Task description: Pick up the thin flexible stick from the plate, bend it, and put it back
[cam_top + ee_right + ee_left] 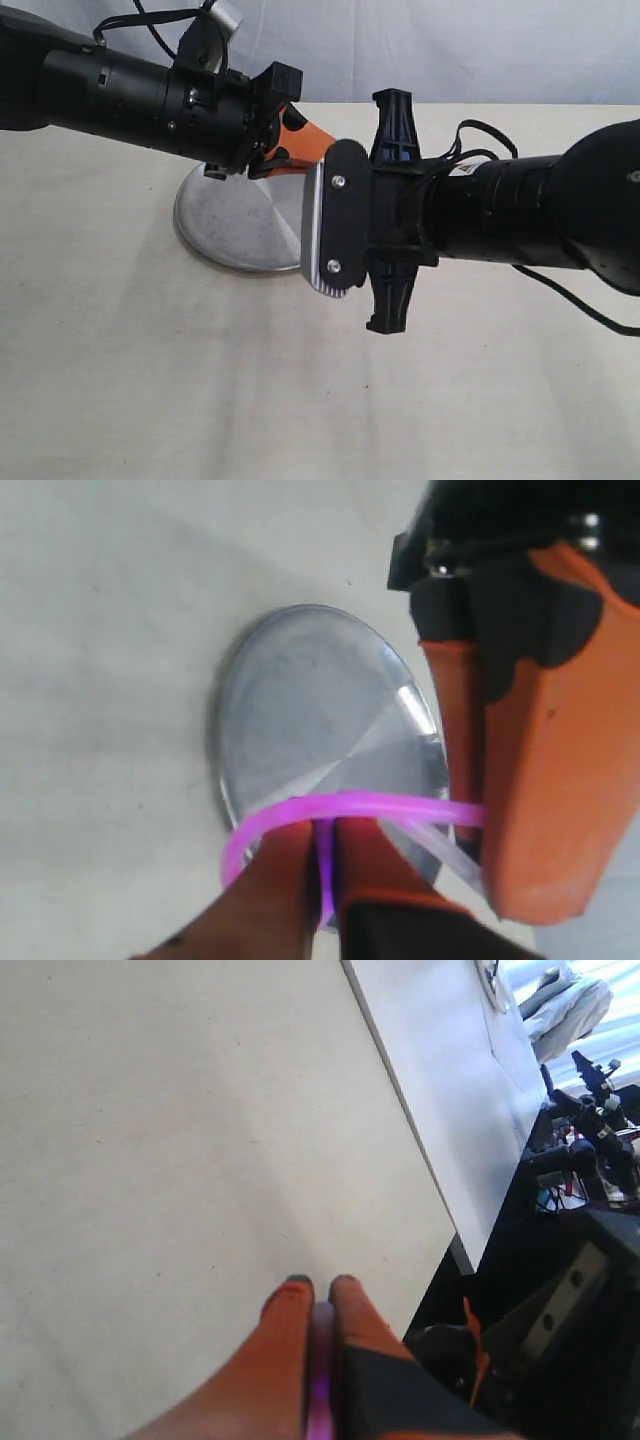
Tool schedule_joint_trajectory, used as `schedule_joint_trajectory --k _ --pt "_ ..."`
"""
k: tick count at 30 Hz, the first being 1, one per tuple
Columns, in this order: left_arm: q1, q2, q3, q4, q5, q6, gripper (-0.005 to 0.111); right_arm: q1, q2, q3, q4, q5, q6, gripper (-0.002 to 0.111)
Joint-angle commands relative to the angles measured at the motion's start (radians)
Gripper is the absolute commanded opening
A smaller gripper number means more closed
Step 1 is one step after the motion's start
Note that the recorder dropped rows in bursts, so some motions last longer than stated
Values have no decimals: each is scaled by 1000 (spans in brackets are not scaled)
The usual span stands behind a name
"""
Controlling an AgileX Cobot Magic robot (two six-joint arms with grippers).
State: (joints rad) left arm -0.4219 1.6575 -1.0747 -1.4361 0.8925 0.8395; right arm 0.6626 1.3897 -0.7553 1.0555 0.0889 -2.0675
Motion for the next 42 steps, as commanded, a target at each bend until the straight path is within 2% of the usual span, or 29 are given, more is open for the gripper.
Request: schedule_joint_trajectory --k 1,6,13,15,20,22,24,28,32,38,42 --pt "1 -5 -11 -45 -70 12 0 26 -1 2 235 121 -21 -1" --pt "35 -5 -11 -25 -82 5 0 26 -1 2 417 123 59 -1" --pt "160 -5 -11 19 -28 -21 1 26 -1 2 419 81 447 -1" --pt "173 -5 -11 24 -9 -21 8 26 -1 2 422 57 503 -1" --pt "239 -5 -11 25 92 -35 58 26 -1 2 435 -71 612 -1" --pt "272 -5 -11 25 104 -35 66 26 5 2 451 -154 612 -1" --pt "313 -11 -11 18 104 -35 65 26 40 -7 461 -228 612 -1" --pt "395 -42 -11 12 78 -33 59 24 171 -98 442 -234 612 -1" --pt "455 -81 -11 60 80 -69 40 24 323 -233 435 -261 612 -1" --pt "471 -131 -11 174 82 -124 2 -22 521 -430 451 -257 612 -1" --pt "471 -159 -11 194 102 -126 0 -73 598 -501 476 -224 612 -1"
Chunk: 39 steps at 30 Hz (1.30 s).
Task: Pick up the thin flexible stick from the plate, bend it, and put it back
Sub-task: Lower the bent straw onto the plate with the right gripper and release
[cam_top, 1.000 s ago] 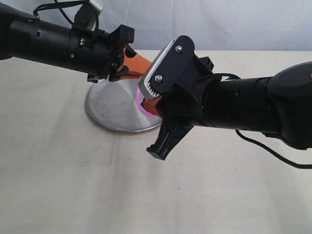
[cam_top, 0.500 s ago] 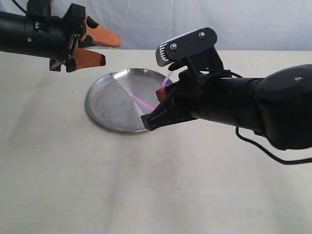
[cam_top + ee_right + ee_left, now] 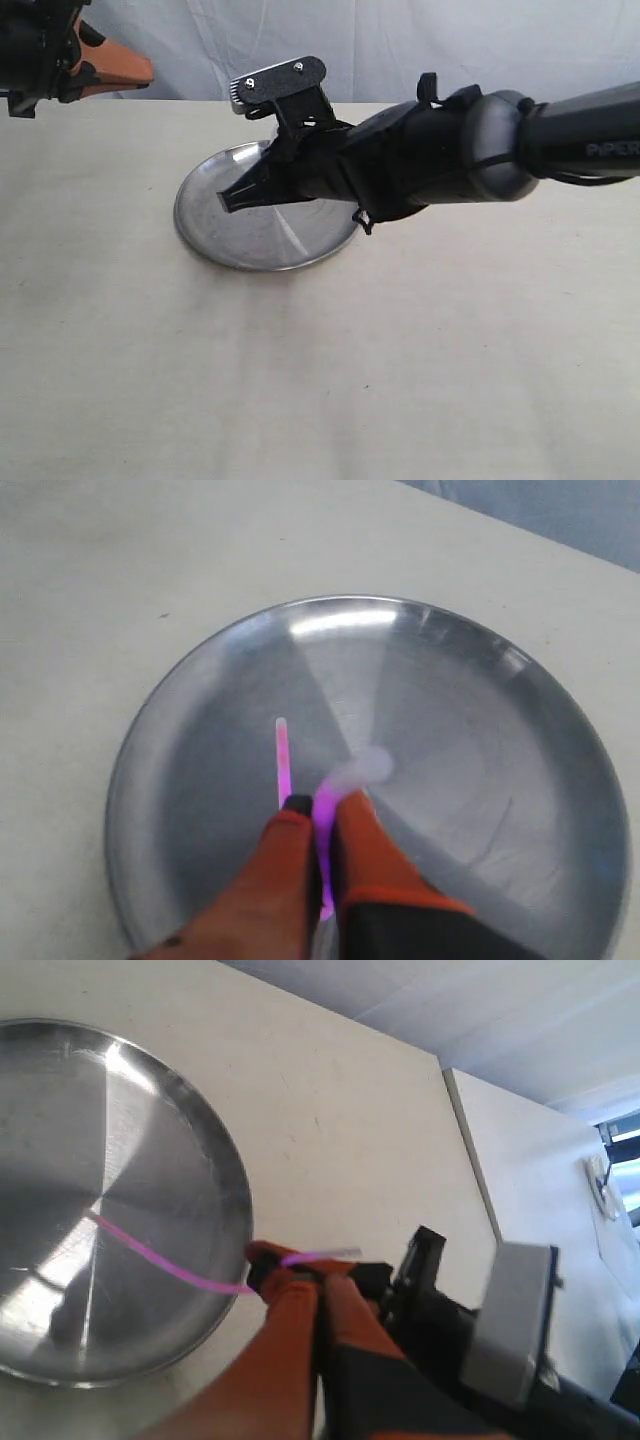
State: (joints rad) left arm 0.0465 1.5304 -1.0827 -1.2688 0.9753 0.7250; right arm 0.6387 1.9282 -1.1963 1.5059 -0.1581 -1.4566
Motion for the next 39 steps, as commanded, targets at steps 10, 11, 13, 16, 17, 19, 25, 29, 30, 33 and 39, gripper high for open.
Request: schedule_joint_trajectory --k 10,11,13,16,17,19,25,29,30,33,39 --pt "3 -61 -3 29 15 -20 0 -202 141 -103 170 378 3 -1" --pt "3 -61 -3 29 15 -20 0 -209 154 -105 178 418 3 -1" --pt "3 -61 -3 29 15 -33 0 -219 176 -105 204 464 19 -1" --pt "3 -61 -3 29 17 -33 0 -219 200 -105 204 484 44 1" --pt "3 -61 -3 29 18 -33 0 -219 206 -105 204 491 51 5" --pt "3 -61 -3 29 18 -33 0 -219 219 -105 204 503 74 18" --pt "3 -61 -3 32 23 -33 0 -219 225 -105 204 434 128 40" --pt "3 -61 -3 36 23 -33 0 -219 208 -105 208 337 133 40" --pt "3 -61 -3 36 23 -33 0 -220 200 -105 208 319 133 41" --pt "3 -61 -3 37 25 -33 0 -220 179 -105 192 291 133 52" --pt "3 -100 -3 76 29 41 0 -220 78 -105 177 101 87 52"
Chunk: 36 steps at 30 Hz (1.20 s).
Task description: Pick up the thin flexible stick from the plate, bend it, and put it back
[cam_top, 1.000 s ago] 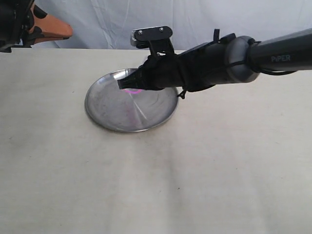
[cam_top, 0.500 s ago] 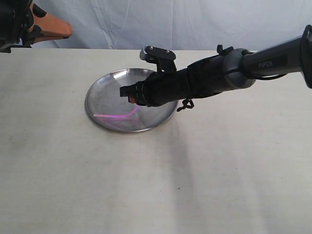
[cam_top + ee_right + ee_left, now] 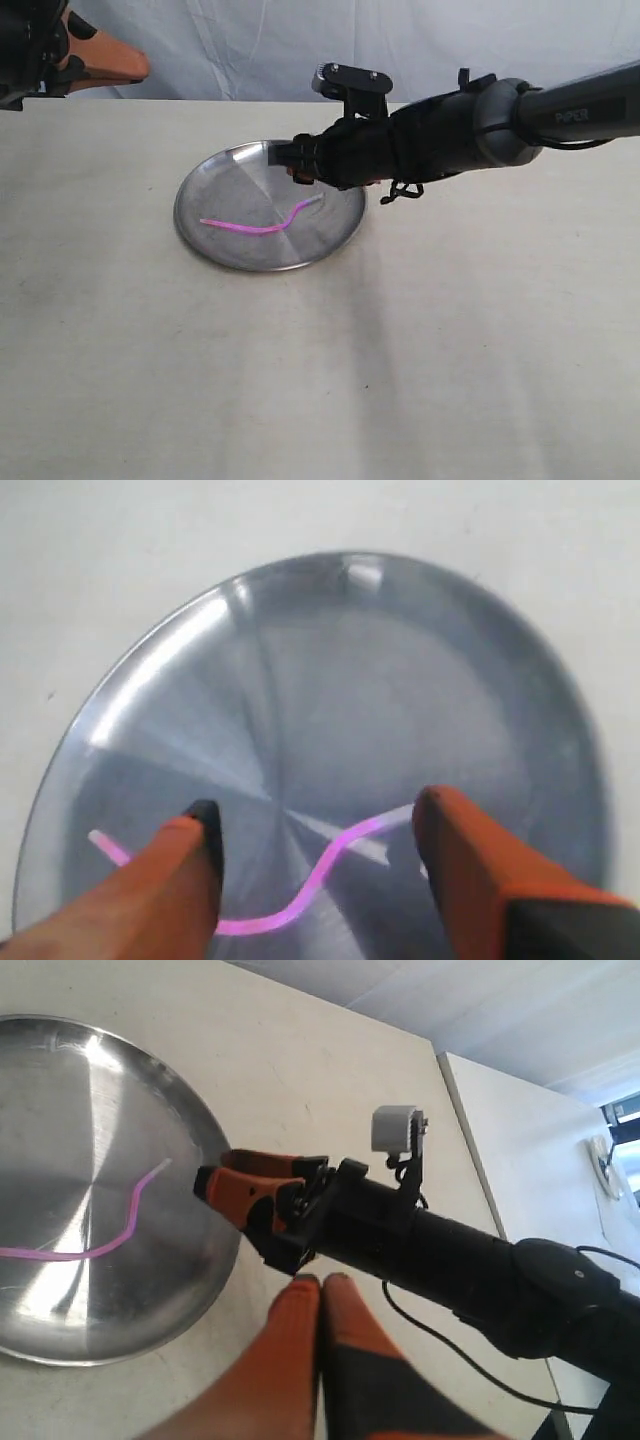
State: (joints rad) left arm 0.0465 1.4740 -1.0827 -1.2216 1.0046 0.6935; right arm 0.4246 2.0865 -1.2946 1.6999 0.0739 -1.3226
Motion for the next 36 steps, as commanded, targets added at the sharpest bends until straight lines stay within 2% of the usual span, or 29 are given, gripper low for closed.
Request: schedule_joint_trajectory --k 1,2,3,4,7,10,11,14,22,25,30,36 --pt "3 -60 -3 37 -4 108 0 -6 -106 -7 -17 -142 -73 45" --pt "3 -106 -3 80 -18 147 0 -6 -171 11 -17 -129 -120 21" --pt "3 -134 -3 115 -31 153 0 -6 -203 27 -17 -120 -131 8" --pt "3 -197 15 165 -92 153 0 -6 -292 79 -12 -60 -147 1" --pt "3 -412 134 268 -311 153 0 -6 -537 266 -115 -17 -147 -1" --pt "3 -587 273 288 -450 116 0 -6 -771 477 -145 -38 -147 -1" --pt "3 -631 308 286 -461 58 0 -6 -856 557 -145 -38 -147 -1" --pt "3 -690 320 306 -454 56 0 -6 -1018 657 -142 -34 -143 -1" --pt "3 -709 320 306 -454 56 0 -6 -1196 671 -126 -27 -143 -1" --pt "3 -709 320 306 -454 56 0 -6 -1280 710 -132 -140 -160 -1" --pt "3 -709 320 306 -459 56 0 -6 -1472 867 -21 -419 -76 -1" --pt "3 -709 320 306 -459 56 0 -6 -1631 983 -109 -385 -72 -1"
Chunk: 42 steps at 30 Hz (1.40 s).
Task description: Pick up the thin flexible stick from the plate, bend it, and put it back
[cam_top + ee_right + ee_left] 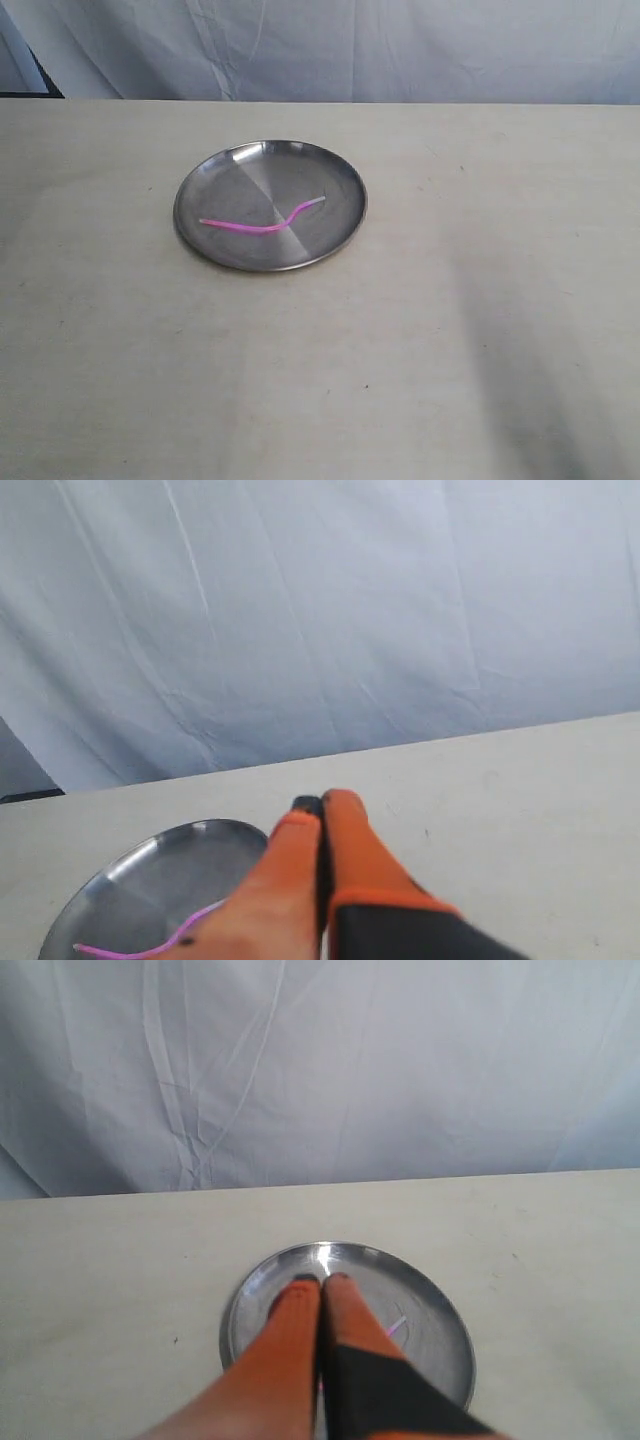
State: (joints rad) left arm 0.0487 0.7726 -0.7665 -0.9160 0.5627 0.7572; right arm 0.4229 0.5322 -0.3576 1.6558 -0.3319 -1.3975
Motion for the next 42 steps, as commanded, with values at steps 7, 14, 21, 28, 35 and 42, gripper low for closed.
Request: schedule_joint_trajectory --k 7,14,21,28,35,42 --pt "1 -7 3 1 -20 -7 0 -4 -65 48 -465 83 191 -1" --pt "1 -7 3 1 -20 -7 0 -13 29 84 -1214 75 885 -1" --pt "1 -7 3 1 -20 -7 0 -139 -65 181 -1423 145 1206 -1" --pt "1 -7 3 1 -20 -7 0 -315 -241 203 -1509 434 1290 -1" --pt "1 -7 3 1 -20 -7 0 -444 -412 294 -1626 516 1458 -1" --pt "1 -7 3 1 -20 -7 0 -453 -510 358 -1626 661 1457 -1"
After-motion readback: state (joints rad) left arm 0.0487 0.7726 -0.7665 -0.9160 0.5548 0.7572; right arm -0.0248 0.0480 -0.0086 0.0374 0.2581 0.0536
